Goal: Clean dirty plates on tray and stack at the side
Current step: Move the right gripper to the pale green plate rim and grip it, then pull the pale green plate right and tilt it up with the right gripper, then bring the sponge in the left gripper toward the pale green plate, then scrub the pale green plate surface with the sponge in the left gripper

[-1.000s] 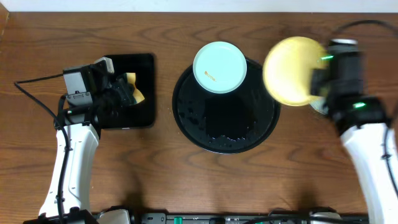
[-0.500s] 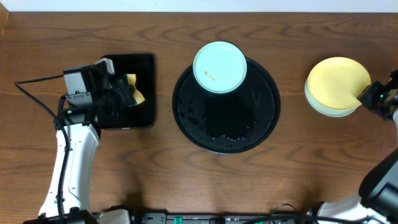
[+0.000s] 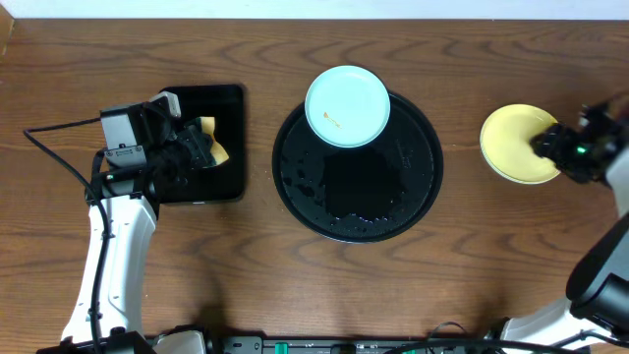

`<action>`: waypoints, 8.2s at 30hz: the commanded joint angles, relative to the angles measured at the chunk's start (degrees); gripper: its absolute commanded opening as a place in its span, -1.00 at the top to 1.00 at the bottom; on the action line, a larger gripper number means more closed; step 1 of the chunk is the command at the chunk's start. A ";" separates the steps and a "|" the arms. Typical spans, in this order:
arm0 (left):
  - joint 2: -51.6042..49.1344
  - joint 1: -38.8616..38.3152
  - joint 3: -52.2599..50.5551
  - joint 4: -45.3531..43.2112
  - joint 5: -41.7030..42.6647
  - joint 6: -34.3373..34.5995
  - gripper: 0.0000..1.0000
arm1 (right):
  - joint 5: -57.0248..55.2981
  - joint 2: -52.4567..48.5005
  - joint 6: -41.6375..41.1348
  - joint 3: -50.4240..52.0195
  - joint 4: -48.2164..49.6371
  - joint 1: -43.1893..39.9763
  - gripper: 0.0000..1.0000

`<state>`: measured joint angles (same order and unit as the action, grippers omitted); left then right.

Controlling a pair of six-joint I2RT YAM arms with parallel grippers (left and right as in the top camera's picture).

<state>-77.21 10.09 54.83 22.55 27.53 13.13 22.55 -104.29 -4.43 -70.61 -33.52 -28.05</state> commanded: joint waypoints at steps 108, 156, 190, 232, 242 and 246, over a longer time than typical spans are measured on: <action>-0.26 0.17 0.15 4.42 -0.09 -0.37 0.83 | -24.81 -5.22 -10.25 -12.09 -27.12 31.56 0.97; -0.26 0.17 0.15 4.39 -0.11 -0.39 0.83 | -12.85 -5.05 1.51 -1.07 -17.88 27.32 0.97; -0.26 -8.46 0.15 -9.55 1.62 -15.80 0.85 | -46.69 16.31 -14.43 -0.79 -9.70 51.91 0.98; -15.54 -49.05 0.15 -26.95 -9.40 -4.61 0.85 | -22.88 14.38 -18.32 19.96 1.14 38.95 0.98; -21.20 -52.17 0.15 -26.53 -12.04 -4.66 0.85 | -22.91 14.38 -18.27 19.96 1.14 38.95 0.98; -24.09 -52.28 0.15 -27.47 -14.01 -4.66 0.85 | -22.91 14.38 -18.29 19.96 1.14 38.95 0.98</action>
<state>-99.11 -42.13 54.83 -4.08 16.45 7.94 -0.78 -89.52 -22.15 -51.18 -32.29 11.46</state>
